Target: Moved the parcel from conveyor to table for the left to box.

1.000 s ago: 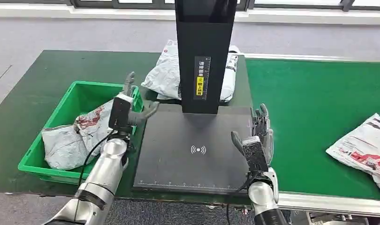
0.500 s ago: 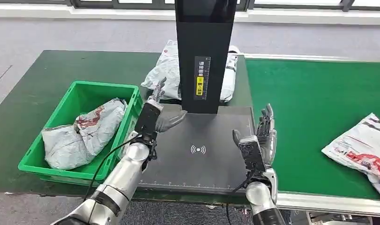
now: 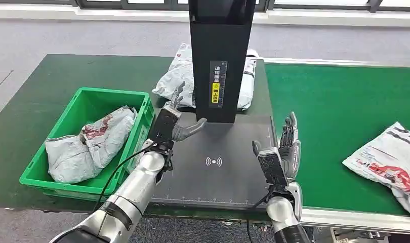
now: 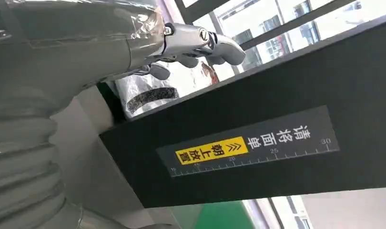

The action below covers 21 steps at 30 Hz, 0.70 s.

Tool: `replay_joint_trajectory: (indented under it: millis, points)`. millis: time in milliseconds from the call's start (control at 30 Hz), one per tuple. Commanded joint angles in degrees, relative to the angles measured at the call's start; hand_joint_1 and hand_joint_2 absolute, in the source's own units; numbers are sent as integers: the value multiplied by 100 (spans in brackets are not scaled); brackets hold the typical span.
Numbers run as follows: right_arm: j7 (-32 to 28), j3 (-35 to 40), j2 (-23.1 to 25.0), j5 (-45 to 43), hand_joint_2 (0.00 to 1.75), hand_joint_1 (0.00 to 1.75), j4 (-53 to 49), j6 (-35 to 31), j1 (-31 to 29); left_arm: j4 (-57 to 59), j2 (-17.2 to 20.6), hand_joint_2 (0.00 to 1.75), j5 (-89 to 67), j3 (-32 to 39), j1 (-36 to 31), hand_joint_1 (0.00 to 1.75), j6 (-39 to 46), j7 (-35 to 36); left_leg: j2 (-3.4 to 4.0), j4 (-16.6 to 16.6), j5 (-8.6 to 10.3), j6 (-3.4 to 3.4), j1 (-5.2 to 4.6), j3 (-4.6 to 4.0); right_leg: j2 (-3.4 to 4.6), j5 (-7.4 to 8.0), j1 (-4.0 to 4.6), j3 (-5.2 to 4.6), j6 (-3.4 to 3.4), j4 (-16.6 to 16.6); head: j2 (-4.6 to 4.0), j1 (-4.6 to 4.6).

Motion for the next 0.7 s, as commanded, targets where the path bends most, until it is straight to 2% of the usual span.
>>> replay_joint_trajectory:
  millis: [33, 367, 700]
  points:
    - [-39, -98, -161, -90, 175, 0, 935, -96, -561, 493, 14, 175, 289, -336, -549, 0, -11, 68, 7, -6, 3, 17, 0, 9, -5, 4, 7, 10, -20, -9, 2, 0]
    - [-17, -151, -107, -143, 175, 0, 635, -60, -216, 399, 81, 175, 575, -559, -470, 0, -35, 81, 5, -10, 0, 15, -2, 14, -5, -1, 4, 14, -19, -8, 2, -2]
    - [-57, -259, -103, -50, 175, 0, 983, -110, -411, -16, 172, 175, 764, -564, -205, 0, 38, 156, 8, -6, 1, 9, -1, 8, 2, 2, 2, 7, -11, -6, 2, 0]
